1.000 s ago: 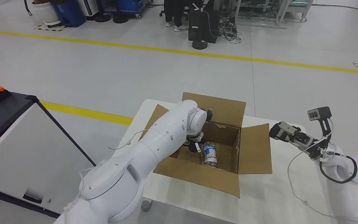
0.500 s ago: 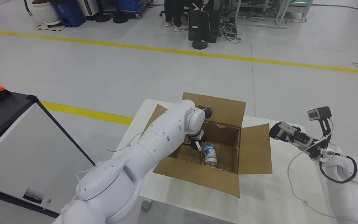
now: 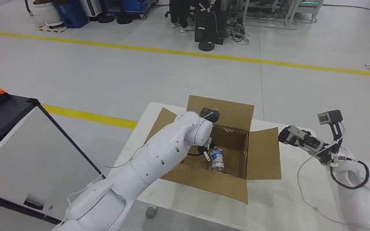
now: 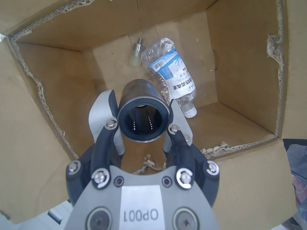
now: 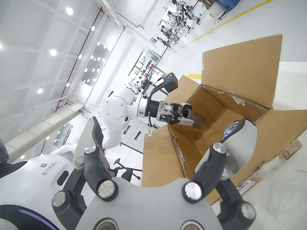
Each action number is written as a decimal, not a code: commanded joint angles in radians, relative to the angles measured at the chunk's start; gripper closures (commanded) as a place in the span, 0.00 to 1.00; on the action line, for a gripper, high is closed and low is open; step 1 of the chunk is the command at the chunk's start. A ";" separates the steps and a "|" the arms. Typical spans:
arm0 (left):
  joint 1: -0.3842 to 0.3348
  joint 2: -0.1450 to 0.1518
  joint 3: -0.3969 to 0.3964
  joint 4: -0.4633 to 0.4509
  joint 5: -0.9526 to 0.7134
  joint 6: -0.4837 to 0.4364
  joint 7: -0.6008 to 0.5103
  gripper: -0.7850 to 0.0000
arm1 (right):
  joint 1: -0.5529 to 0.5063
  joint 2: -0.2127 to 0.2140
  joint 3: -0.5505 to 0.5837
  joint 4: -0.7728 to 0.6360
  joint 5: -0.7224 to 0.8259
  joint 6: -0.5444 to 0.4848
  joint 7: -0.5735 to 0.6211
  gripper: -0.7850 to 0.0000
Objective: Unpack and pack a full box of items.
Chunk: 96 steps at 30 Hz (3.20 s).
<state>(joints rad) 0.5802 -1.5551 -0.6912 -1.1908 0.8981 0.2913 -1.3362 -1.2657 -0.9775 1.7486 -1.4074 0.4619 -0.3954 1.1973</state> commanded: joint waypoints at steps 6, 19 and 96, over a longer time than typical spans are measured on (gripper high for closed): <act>0.051 0.022 -0.027 -0.089 0.065 0.024 -0.020 1.00 | 0.000 0.000 0.000 0.000 0.000 0.000 0.000 0.00; 0.051 0.022 -0.027 -0.089 0.065 0.024 -0.020 1.00 | 0.000 0.000 0.000 0.000 0.000 0.000 0.000 0.00; 0.457 0.094 -0.828 -0.715 0.377 0.000 -0.193 1.00 | 0.000 0.000 0.000 0.000 0.000 0.000 0.000 0.00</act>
<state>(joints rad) 1.0378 -1.4592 -1.5010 -1.9101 1.2717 0.2954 -1.5249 -1.2657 -0.9775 1.7486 -1.4074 0.4619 -0.3954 1.1973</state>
